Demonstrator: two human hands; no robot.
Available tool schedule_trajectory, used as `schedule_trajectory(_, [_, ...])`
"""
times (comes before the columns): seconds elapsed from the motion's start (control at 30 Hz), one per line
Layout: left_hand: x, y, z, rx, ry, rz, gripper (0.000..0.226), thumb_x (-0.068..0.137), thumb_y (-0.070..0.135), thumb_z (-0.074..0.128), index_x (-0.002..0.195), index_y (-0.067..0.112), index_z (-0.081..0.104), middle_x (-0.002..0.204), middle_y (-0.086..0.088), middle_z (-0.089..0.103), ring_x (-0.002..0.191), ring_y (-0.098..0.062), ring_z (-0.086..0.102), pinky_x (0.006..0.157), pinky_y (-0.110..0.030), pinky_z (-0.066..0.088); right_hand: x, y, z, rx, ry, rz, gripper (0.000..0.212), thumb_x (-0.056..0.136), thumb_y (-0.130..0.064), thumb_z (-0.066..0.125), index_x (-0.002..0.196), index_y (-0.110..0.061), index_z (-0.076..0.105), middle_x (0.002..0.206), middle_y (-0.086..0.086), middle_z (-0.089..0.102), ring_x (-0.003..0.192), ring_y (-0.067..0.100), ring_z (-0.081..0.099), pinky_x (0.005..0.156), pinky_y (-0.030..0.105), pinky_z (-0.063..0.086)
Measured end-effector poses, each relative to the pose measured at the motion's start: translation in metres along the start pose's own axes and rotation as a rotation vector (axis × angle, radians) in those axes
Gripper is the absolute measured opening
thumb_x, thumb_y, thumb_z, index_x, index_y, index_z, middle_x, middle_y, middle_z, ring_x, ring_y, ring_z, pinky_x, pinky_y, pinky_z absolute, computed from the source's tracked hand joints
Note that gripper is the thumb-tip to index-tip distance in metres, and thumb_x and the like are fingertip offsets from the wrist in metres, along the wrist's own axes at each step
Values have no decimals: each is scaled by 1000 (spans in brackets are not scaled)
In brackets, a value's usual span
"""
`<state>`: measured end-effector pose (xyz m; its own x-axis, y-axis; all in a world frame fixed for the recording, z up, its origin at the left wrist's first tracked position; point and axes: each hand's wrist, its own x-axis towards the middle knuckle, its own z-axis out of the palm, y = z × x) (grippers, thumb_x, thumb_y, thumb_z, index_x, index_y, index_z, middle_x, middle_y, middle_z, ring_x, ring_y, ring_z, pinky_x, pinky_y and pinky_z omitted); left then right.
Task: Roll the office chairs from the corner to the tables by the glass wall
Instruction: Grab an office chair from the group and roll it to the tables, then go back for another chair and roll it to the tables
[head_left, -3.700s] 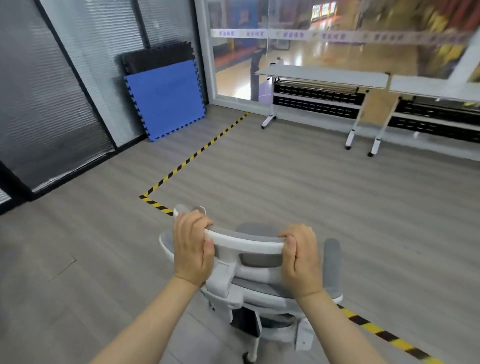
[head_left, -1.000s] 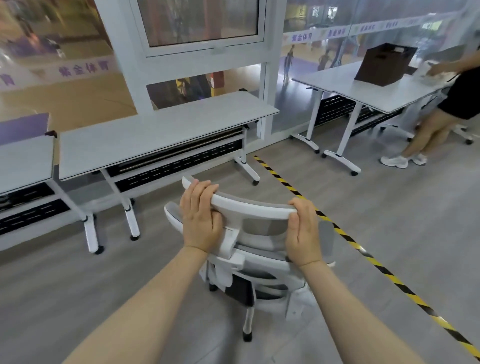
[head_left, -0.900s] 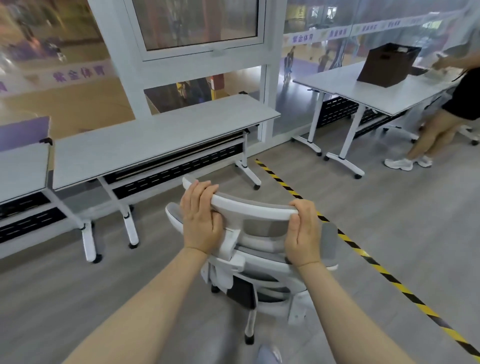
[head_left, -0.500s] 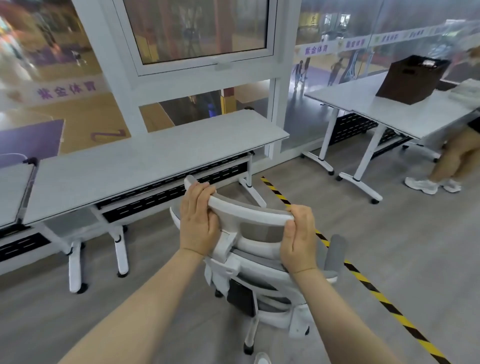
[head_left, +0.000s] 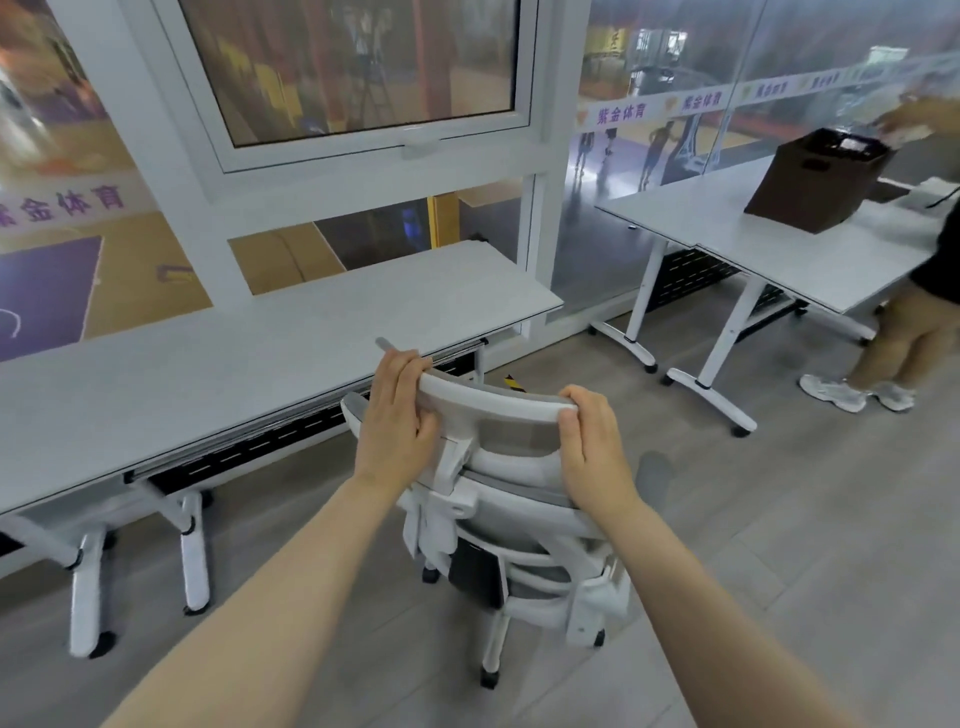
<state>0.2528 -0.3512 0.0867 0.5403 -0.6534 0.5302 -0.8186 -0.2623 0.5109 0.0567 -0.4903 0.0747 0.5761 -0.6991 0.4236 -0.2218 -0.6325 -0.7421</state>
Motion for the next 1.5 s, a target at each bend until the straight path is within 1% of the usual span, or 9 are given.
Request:
schedule_trajectory(0.3, [41, -18, 21, 4, -93, 20, 62, 83, 5, 56, 141, 15, 37, 150, -2, 32, 148, -23, 16, 121, -45, 18, 43, 5, 5, 31, -13, 178, 30, 103, -43, 26, 120, -30, 47, 122, -8, 47, 116, 12, 43, 105, 34, 36])
schedule_trajectory(0.53, [52, -39, 13, 63, -236, 140, 74, 86, 13, 57, 151, 19, 23, 158, -1, 22, 150, -22, 8, 121, -47, 18, 48, -3, 3, 42, 12, 303, 31, 103, -44, 31, 126, -33, 47, 129, -12, 48, 124, 10, 42, 110, 41, 34])
schedule_trajectory(0.63, [58, -41, 4, 115, -283, 242, 71, 89, 19, 53, 153, 16, 22, 159, -5, 22, 149, -23, 9, 122, -44, 14, 33, -7, -2, 29, 12, 382, 39, 101, -39, 41, 139, -40, 36, 144, -18, 38, 135, 7, 33, 115, 39, 30])
schedule_trajectory(0.7, [59, -32, 1, 110, -339, 349, 66, 90, 24, 45, 152, 15, 24, 159, -5, 25, 149, -21, 12, 123, -39, 8, 14, -15, -6, -26, 20, 420, 44, 99, -36, 46, 140, -41, 33, 144, -22, 36, 136, 5, 31, 113, 37, 31])
schedule_trajectory(0.87, [45, 26, 18, -53, -450, 636, 51, 87, 22, 42, 136, 13, 50, 148, -8, 41, 140, -28, 32, 117, -47, 25, -62, -42, -24, -227, 95, 514, 40, 99, -25, 47, 138, -28, 41, 132, -14, 45, 110, -2, 43, 99, 22, 35])
schedule_trajectory(1.0, [8, 90, 42, -166, -572, 791, 41, 81, 20, 45, 119, 17, 61, 126, -1, 58, 122, -23, 50, 106, -39, 37, -136, -53, -57, -443, 202, 569, 30, 96, -17, 51, 125, -20, 57, 117, -7, 59, 109, 11, 50, 86, 19, 32])
schedule_trajectory(1.13, [-52, 155, 59, -203, -782, 910, 33, 85, 21, 44, 108, 21, 68, 105, 9, 64, 97, -12, 57, 82, -28, 47, -227, -60, -98, -558, 272, 725, 35, 97, -26, 48, 132, -23, 51, 126, -9, 57, 119, 12, 49, 95, 22, 37])
schedule_trajectory(1.27, [-130, 225, 69, -229, -897, 1051, 39, 81, 29, 37, 101, 23, 70, 98, 12, 67, 89, -12, 64, 75, -24, 48, -335, -82, -145, -598, 322, 960, 39, 99, -36, 42, 137, -26, 45, 134, -14, 50, 125, 8, 45, 103, 25, 37])
schedule_trajectory(1.5, [-301, 355, 66, -402, -1079, 1266, 25, 94, 27, 48, 113, 28, 64, 115, 19, 62, 108, -5, 56, 85, -20, 42, -536, -152, -199, -599, 606, 1294, 35, 99, -40, 43, 132, -31, 47, 131, -19, 49, 125, 4, 44, 104, 23, 35])
